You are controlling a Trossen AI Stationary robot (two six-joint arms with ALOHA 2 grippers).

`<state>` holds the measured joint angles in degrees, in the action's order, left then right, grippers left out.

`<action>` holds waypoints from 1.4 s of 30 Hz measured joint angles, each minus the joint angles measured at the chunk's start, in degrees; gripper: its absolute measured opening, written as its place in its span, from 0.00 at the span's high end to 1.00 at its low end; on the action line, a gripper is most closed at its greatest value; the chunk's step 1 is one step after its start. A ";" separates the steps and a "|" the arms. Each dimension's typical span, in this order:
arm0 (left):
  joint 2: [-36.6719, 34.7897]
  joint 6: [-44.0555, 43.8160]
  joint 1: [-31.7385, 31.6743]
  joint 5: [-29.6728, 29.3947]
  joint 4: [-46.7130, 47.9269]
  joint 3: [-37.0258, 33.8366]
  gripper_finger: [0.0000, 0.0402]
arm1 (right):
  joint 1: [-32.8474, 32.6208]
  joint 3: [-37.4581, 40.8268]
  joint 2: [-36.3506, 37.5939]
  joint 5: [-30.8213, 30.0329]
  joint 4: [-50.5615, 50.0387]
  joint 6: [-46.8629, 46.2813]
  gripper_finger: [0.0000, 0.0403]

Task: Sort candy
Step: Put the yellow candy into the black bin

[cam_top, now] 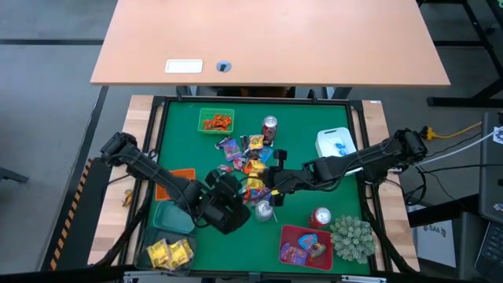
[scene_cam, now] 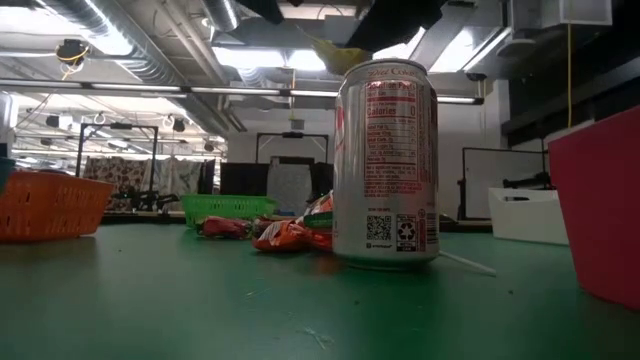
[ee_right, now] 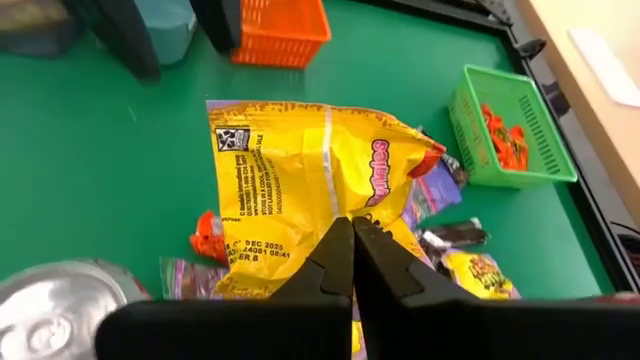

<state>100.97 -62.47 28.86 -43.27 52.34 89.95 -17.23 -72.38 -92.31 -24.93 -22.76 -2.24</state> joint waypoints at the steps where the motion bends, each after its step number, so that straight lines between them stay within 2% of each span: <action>1: 0.00 0.51 -0.29 0.01 -0.50 0.00 0.70 | 0.00 0.00 0.00 -0.02 0.33 -0.02 1.00; 12: 0.00 3.29 -3.05 1.17 -1.10 0.00 0.70 | 0.00 0.00 0.00 0.02 4.25 2.40 1.00; 17: 0.00 7.52 -3.61 1.58 -1.07 0.00 0.71 | 0.00 0.00 0.00 0.50 5.85 2.80 1.00; 21: 0.00 8.36 -3.63 1.62 -1.01 0.00 0.79 | 0.00 0.00 0.00 2.50 5.86 2.81 1.00; 26: 0.00 10.60 -3.61 1.64 -0.96 0.00 0.96 | 0.00 0.00 0.00 4.99 5.83 2.80 1.00; 33: 0.00 10.73 -3.61 2.38 -0.40 0.00 1.00 | 0.00 0.00 0.00 5.06 5.89 2.62 1.00; 37: -0.16 10.73 -3.19 3.86 1.02 0.00 1.00 | 0.00 0.00 0.00 5.09 6.02 1.18 0.94; 42: -0.44 10.68 -2.32 8.89 5.29 0.00 1.00 | 0.00 0.00 0.00 5.06 5.80 1.08 0.78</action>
<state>100.53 -51.79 26.54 -34.37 57.62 89.95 -17.23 -72.38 -92.31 -19.87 -16.96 -1.16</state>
